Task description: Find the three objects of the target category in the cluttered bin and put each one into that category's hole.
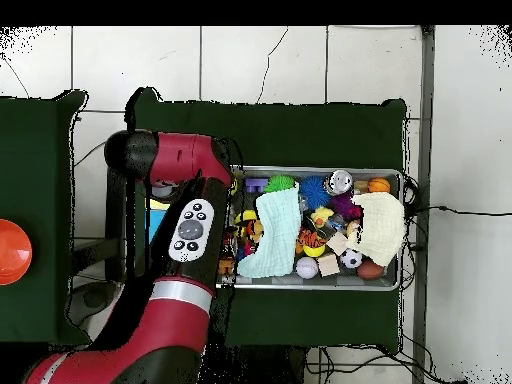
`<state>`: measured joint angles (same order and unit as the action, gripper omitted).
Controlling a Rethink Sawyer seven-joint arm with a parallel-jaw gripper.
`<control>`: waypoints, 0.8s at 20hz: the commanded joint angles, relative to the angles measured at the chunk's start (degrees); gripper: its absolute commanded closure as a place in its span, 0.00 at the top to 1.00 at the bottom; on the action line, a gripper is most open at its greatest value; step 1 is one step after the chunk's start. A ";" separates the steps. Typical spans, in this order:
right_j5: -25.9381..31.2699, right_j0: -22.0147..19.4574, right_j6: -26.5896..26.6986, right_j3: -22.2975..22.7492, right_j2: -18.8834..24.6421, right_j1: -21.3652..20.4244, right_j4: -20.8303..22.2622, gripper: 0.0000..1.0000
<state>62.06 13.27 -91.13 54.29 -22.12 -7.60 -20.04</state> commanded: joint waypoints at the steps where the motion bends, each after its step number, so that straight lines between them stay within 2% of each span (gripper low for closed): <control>1: -6.92 -2.04 -6.30 7.20 7.82 0.34 0.87 0.00; 4: -10.53 -2.07 -5.24 11.94 8.09 -3.24 1.15 0.00; 6: -11.75 -2.45 -4.71 13.31 8.49 -4.67 1.15 0.00; 12: -11.39 -3.31 -4.16 16.55 9.70 -8.27 0.93 0.00; 16: -9.90 -3.79 -3.60 16.55 9.55 -10.18 1.72 0.00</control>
<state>52.95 12.29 -91.13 63.65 -18.68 -14.10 -19.71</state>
